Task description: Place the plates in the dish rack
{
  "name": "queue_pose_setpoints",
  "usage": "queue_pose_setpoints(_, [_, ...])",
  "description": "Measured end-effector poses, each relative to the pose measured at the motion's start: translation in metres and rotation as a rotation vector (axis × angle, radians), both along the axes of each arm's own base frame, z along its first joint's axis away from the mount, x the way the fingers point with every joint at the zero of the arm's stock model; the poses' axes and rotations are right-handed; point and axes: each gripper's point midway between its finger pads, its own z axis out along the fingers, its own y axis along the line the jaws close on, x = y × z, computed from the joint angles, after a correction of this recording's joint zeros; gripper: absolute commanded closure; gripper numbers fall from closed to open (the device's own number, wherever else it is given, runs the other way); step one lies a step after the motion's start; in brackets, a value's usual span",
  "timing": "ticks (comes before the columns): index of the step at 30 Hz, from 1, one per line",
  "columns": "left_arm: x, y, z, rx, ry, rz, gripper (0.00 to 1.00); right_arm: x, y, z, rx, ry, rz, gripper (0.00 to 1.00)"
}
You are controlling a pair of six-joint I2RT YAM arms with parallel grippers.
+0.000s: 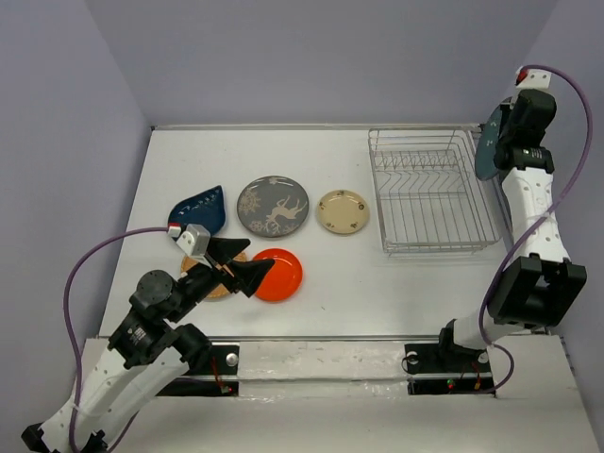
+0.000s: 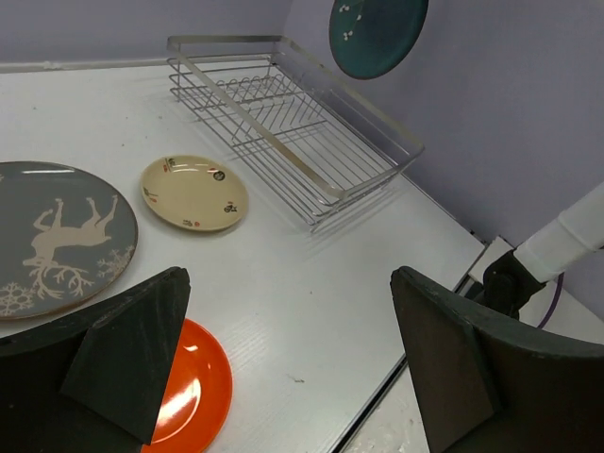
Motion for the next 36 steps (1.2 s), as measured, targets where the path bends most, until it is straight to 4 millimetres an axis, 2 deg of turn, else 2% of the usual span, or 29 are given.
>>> queue_pose_setpoints(5, [0.003, 0.001, -0.004, 0.013, 0.008, 0.014, 0.01, 0.023, 0.007, -0.016, -0.014, 0.042, 0.082, 0.93])
queue_pose_setpoints(13, [0.01, -0.003, -0.014, 0.052, 0.041, 0.024, 0.01, 0.041, 0.014, -0.044, -0.007, 0.102, 0.144, 0.93])
queue_pose_setpoints(17, [0.012, -0.003, -0.017, 0.062, 0.048, 0.026, 0.01, 0.051, 0.017, -0.049, -0.009, 0.098, 0.168, 0.93])
queue_pose_setpoints(26, [0.012, -0.003, -0.017, 0.065, 0.046, 0.03, 0.01, 0.055, 0.018, -0.049, -0.027, 0.1, 0.192, 0.93])
queue_pose_setpoints(36, [0.014, -0.003, -0.018, 0.069, 0.05, 0.036, 0.01, 0.062, 0.015, -0.036, -0.061, 0.088, 0.194, 0.93])
